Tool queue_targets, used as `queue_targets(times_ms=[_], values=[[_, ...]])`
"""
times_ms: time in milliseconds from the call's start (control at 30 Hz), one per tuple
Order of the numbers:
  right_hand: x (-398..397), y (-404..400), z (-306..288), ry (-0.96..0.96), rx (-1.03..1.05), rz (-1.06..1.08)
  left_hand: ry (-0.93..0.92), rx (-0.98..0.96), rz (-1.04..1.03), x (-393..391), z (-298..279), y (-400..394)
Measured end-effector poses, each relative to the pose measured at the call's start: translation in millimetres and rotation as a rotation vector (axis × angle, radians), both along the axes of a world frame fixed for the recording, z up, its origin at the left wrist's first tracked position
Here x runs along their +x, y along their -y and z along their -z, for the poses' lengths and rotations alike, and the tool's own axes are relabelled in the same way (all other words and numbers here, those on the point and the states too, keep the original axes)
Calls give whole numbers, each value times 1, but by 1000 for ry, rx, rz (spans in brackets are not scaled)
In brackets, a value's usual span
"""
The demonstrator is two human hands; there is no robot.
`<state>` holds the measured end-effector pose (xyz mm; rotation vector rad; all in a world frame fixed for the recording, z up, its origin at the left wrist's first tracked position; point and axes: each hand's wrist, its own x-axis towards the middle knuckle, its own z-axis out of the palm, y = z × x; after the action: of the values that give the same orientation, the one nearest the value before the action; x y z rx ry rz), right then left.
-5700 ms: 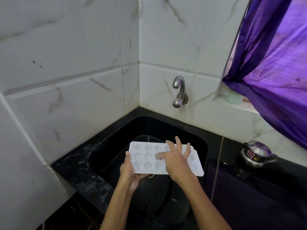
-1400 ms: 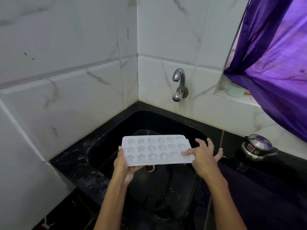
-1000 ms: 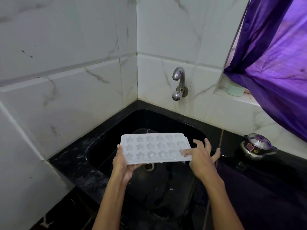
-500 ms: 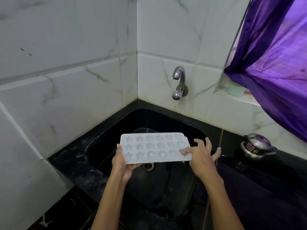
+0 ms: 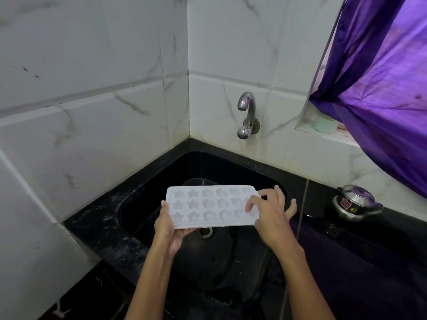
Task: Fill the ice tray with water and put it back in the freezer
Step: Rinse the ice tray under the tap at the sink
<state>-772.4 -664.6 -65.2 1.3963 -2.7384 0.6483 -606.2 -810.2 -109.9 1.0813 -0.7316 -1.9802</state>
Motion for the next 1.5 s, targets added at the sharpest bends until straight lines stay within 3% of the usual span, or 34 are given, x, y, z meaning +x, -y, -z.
queue_targets(times_ms=[567, 1333, 1500], values=[[12, 9, 20, -68, 144, -32, -8, 26, -7, -1, 2, 1], [13, 10, 19, -24, 154, -19, 15, 22, -10, -2, 4, 0], [16, 10, 13, -65, 59, 0, 15, 0, -7, -1, 7, 2]])
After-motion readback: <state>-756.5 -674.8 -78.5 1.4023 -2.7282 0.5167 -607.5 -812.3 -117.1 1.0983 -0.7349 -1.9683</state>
